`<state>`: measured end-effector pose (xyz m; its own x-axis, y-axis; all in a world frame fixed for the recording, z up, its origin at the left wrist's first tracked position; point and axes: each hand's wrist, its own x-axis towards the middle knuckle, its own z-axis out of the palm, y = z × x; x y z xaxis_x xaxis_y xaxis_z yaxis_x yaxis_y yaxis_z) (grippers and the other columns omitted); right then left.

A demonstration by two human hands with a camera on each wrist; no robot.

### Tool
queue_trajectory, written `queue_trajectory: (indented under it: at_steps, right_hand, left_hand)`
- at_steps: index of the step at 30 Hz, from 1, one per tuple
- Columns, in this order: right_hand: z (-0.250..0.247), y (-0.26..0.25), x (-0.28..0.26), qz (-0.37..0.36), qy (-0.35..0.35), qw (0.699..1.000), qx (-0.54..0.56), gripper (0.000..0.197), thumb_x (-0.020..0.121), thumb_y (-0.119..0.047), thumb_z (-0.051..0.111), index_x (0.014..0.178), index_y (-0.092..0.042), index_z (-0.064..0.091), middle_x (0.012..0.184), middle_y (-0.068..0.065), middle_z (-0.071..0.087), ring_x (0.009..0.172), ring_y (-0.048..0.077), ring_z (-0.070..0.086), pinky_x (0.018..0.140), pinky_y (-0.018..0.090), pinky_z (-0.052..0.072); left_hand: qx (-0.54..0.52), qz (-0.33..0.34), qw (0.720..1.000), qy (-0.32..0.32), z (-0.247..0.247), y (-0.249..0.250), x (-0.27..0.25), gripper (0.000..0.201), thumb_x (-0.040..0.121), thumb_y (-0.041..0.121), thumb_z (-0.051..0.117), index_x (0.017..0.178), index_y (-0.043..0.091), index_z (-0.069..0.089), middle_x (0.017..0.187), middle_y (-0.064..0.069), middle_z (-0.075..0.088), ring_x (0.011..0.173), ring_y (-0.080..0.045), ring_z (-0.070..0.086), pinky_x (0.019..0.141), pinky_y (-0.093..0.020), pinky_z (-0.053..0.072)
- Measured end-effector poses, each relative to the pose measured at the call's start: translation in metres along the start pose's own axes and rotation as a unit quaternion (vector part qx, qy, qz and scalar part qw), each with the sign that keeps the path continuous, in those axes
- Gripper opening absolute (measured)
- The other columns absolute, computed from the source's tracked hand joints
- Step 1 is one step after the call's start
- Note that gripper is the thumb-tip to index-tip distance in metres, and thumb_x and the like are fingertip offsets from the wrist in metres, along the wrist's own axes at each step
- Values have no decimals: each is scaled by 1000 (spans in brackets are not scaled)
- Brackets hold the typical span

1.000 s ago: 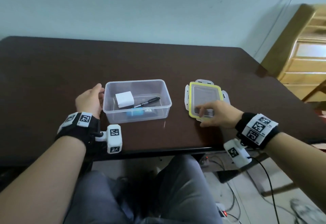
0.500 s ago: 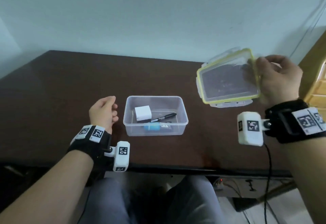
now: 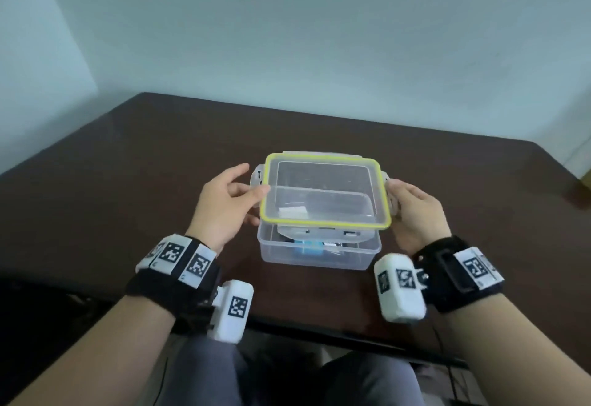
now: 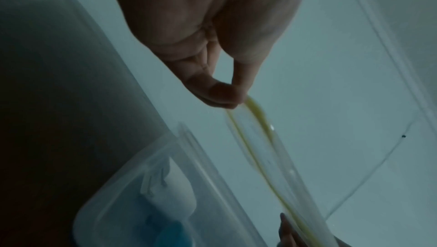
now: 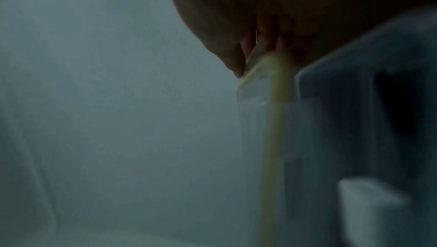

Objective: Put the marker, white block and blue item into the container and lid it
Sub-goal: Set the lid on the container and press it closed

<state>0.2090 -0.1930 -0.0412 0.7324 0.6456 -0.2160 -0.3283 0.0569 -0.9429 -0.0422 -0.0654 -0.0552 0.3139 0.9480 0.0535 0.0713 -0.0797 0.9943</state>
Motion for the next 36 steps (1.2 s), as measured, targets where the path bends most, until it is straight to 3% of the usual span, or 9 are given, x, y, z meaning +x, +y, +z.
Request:
queue_trajectory:
  at_steps: [2, 5, 8, 14, 20, 24, 28, 31, 36]
  right_hand:
    - [-7, 10, -1, -74, 13, 992, -100, 16, 87, -15, 70, 99, -5, 71, 80, 11, 66, 66, 19, 56, 55, 26, 48]
    - [-18, 22, -3, -69, -6, 990, -119, 25, 81, -16, 77, 104, -8, 70, 78, 9, 64, 61, 18, 56, 55, 29, 47]
    - [-24, 32, 0, -60, -14, 992, -110, 18, 81, -13, 77, 97, -12, 71, 71, 8, 59, 54, 19, 51, 57, 30, 47]
    - [-27, 38, 1, -18, -31, 999, -29, 19, 85, -4, 71, 104, -1, 69, 95, 22, 63, 82, 30, 55, 73, 41, 47]
    - [-26, 42, -8, -76, -22, 994, -75, 23, 86, -12, 72, 107, -4, 71, 83, 11, 69, 65, 18, 63, 56, 29, 54]
    - [-27, 41, -10, -92, -40, 991, -86, 20, 86, -13, 72, 104, -7, 73, 80, 9, 66, 69, 22, 58, 62, 36, 49]
    - [-27, 44, -11, -100, -45, 988, -105, 24, 87, -13, 71, 109, -6, 72, 84, 12, 64, 71, 24, 59, 57, 33, 51]
    - [-27, 49, -11, -93, -40, 990, -100, 22, 87, -16, 71, 108, -10, 73, 82, 12, 63, 67, 25, 57, 49, 29, 48]
    - [-27, 50, -11, -96, -35, 989, -106, 25, 86, -18, 72, 110, -11, 73, 79, 12, 60, 55, 20, 50, 41, 26, 41]
  left_hand:
    - [7, -1, 1000, 9, -1, -7, -2, 55, 93, 17, 74, 145, 23, 56, 82, -5, 79, 59, -14, 68, 52, -27, 55]
    - [45, 10, 999, 9, -1, -18, -2, 36, 96, 15, 71, 132, 18, 68, 70, 0, 75, 57, -21, 61, 47, -26, 51]
    - [41, -2, 999, -7, 0, -28, 0, 37, 93, 15, 74, 129, 20, 68, 64, -1, 68, 53, -13, 55, 42, -27, 44]
    - [35, -14, 999, -17, 3, -36, 1, 32, 91, 18, 76, 123, 22, 71, 58, -2, 60, 49, -12, 52, 43, -26, 43]
    - [21, -78, 995, -56, -2, -31, 0, 30, 89, 26, 79, 116, 25, 69, 75, -5, 69, 60, -12, 57, 45, -26, 43]
    - [2, -101, 993, -55, -6, -24, 4, 29, 89, 23, 79, 116, 23, 68, 85, -9, 74, 68, -17, 63, 47, -27, 47]
    - [-17, -110, 992, -57, -4, -24, 1, 30, 90, 19, 76, 118, 25, 65, 89, -10, 72, 78, -18, 64, 51, -30, 53]
    - [-27, -122, 991, -57, -2, -29, 0, 25, 91, 18, 74, 114, 20, 63, 81, -5, 69, 75, -17, 62, 50, -29, 53]
    - [-20, -117, 991, -62, 3, -32, 3, 16, 93, 11, 67, 86, 16, 54, 60, 11, 59, 70, -16, 55, 48, -28, 51]
